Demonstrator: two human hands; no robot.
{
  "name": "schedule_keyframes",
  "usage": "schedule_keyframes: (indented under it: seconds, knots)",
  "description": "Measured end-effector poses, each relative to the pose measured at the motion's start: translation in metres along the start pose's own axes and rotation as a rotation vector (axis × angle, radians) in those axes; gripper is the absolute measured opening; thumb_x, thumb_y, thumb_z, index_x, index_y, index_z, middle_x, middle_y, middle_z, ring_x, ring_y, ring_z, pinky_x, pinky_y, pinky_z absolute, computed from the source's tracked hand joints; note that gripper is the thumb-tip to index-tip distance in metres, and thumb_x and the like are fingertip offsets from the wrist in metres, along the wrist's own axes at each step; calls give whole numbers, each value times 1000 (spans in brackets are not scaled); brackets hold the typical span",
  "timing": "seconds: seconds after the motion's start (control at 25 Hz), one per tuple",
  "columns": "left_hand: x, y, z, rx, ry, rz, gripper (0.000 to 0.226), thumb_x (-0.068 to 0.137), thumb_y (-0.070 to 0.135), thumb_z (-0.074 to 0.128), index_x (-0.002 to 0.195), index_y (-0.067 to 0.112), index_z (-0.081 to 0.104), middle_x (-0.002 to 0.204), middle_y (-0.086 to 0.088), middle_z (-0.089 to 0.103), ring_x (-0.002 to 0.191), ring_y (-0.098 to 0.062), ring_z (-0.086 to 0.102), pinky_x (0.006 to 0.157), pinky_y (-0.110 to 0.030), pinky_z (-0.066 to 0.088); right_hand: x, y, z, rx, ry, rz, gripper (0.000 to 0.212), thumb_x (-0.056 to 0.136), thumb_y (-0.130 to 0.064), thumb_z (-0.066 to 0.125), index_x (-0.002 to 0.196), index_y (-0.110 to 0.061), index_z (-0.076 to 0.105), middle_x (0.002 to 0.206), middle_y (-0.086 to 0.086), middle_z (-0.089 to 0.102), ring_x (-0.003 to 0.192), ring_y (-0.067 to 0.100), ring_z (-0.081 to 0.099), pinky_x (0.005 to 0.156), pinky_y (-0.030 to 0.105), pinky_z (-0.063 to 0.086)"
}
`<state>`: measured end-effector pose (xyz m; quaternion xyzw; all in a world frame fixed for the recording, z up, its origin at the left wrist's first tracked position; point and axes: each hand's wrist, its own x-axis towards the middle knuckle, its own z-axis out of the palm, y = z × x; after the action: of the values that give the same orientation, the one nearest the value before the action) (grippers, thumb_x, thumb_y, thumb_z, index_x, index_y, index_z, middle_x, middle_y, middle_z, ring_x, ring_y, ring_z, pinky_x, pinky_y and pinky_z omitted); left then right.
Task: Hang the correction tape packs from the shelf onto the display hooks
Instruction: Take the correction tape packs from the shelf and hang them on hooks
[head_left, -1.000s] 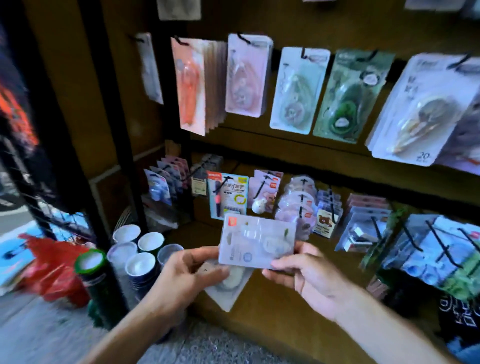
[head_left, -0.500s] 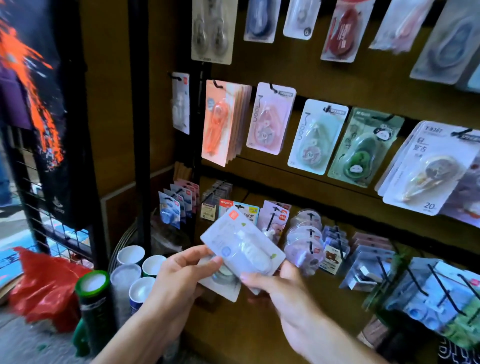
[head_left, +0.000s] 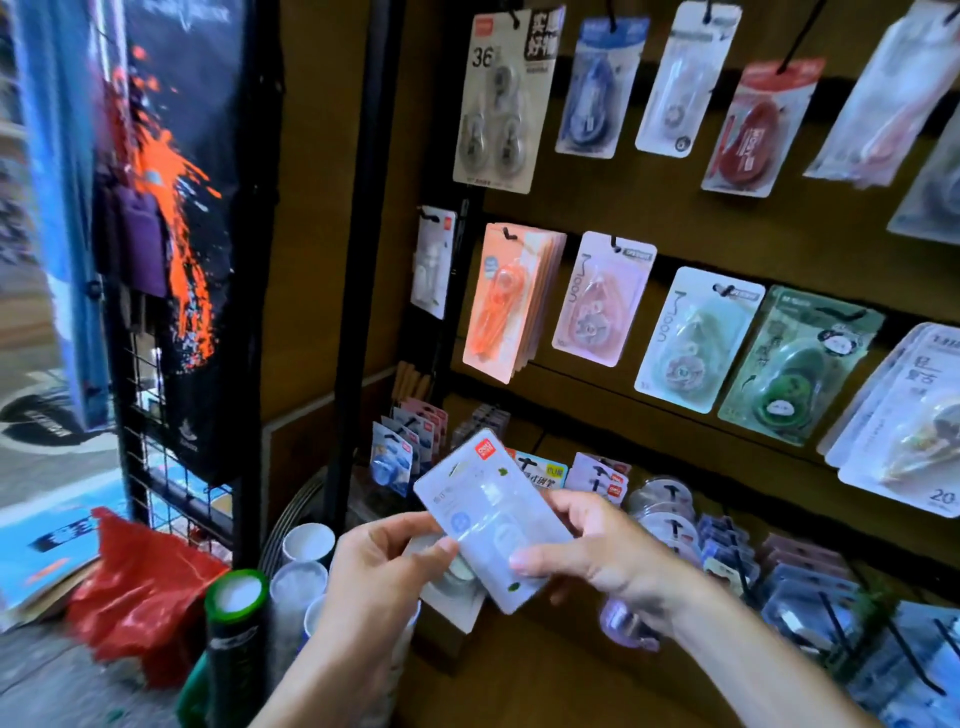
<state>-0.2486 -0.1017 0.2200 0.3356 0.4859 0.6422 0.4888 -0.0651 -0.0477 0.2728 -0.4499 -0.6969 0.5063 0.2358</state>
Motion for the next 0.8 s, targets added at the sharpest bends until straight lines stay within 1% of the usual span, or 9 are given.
schedule_keyframes:
  seconds: [0.04,0.08,0.12,0.2,0.28,0.4,0.56,0.72,0.8]
  knots:
    - [3,1,-2,25,13,20,16,82,-4,68,88,10,75,84,-10,77,78,-28,73,69,-41,60,6,-10,-2,-99,-49,22,36,70,-18,82,102,-16,67,96,3,77,83,20,72,57,26,49]
    - [7,1,-5,41,40,38,19,82,-3,68,91,12,74,85,-9,77,84,-32,72,78,-47,59,12,-21,-2,-138,-43,19,30,73,-15,82,99,-16,67,94,3,77,81,18,72,57,26,49]
    - [11,2,-7,47,84,56,23,82,-5,68,94,14,73,85,-10,76,86,-34,71,81,-50,56,20,-31,-2,-111,1,-15,24,77,-13,79,98,-15,68,92,4,77,77,17,72,55,27,48]
    - [18,4,-15,14,193,72,27,82,-8,65,99,12,69,86,-14,73,82,-33,69,73,-47,55,40,-56,2,59,107,-132,16,84,-11,73,99,-15,68,92,5,76,69,15,69,47,24,46]
    - [22,5,-21,-46,273,46,23,84,-8,62,98,10,67,84,-13,70,75,-28,64,65,-38,49,67,-88,12,183,169,-225,12,87,-13,69,99,-16,67,93,4,75,70,16,69,42,23,47]
    - [28,4,-24,-78,314,11,20,84,-9,63,91,10,67,85,-12,70,75,-27,62,68,-36,47,115,-129,37,220,279,-293,10,86,-16,72,93,-20,66,93,3,73,76,20,69,43,24,48]
    - [33,8,-16,-57,320,111,26,80,-14,64,82,12,67,79,-8,70,72,-20,63,59,-29,45,172,-155,51,276,399,-275,23,83,-23,74,105,-20,67,103,4,73,88,23,73,50,27,54]
    - [43,7,-12,-43,322,153,27,80,-10,67,80,17,70,88,-12,72,84,-26,67,63,-31,48,195,-153,45,289,410,-245,20,84,-24,75,102,-21,66,103,4,73,87,23,73,50,26,54]
    - [46,4,-12,-26,319,176,29,79,-9,68,78,20,70,92,-12,73,88,-27,68,64,-29,49,199,-154,45,267,409,-257,20,84,-24,74,101,-20,66,101,5,74,82,25,74,49,27,54]
